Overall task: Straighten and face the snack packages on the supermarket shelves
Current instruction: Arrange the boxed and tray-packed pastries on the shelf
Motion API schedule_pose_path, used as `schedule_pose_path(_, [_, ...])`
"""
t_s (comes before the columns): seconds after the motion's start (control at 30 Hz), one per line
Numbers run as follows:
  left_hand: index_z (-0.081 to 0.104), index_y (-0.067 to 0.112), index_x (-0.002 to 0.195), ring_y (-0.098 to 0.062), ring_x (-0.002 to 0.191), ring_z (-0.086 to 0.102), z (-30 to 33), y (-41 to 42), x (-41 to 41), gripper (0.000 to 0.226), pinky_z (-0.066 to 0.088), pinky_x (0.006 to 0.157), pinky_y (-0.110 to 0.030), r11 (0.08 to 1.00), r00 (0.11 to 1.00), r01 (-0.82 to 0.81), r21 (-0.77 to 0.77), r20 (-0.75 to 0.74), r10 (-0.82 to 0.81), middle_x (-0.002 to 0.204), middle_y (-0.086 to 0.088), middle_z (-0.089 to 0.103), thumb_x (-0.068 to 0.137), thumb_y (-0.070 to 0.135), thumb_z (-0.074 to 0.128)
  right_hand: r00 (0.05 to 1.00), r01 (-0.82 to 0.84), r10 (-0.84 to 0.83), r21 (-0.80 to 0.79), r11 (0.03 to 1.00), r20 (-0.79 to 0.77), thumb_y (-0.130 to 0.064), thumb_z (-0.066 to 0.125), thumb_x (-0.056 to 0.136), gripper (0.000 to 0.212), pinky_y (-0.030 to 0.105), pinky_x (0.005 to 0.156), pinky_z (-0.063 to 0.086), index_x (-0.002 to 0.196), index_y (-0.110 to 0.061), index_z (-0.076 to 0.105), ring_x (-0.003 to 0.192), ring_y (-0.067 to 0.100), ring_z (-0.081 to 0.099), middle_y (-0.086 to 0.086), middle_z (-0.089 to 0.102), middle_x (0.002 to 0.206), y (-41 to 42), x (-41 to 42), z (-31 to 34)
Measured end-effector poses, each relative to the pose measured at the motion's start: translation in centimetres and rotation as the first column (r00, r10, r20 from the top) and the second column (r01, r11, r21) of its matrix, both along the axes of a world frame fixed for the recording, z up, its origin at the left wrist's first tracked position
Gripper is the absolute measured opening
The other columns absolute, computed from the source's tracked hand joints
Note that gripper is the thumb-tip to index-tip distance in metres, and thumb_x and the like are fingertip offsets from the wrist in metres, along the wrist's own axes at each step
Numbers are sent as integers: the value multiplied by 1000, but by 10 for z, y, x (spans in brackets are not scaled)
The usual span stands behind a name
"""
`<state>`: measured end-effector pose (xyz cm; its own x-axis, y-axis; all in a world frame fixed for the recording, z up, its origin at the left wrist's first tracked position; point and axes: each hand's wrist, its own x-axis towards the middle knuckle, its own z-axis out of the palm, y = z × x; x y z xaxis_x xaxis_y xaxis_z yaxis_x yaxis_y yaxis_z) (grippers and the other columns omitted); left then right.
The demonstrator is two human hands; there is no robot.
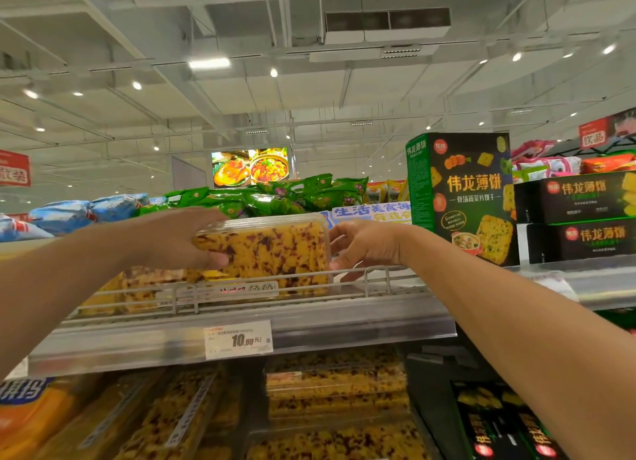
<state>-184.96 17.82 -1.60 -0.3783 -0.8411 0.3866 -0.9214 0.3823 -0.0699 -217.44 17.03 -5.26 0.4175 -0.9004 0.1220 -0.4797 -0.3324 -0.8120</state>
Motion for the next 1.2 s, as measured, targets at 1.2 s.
schedule_pose_path(1.2, [38,2,143,-39,136,34,-170,19,44,64,26,114,-52,776,955,88,-624,-170,-244,146,-20,39,96,44,50,535,473,-829,-871,135,162,-27,29,101,43,35,121,6,141,-15,38,146,23,14,4,34,151,71,72,-130])
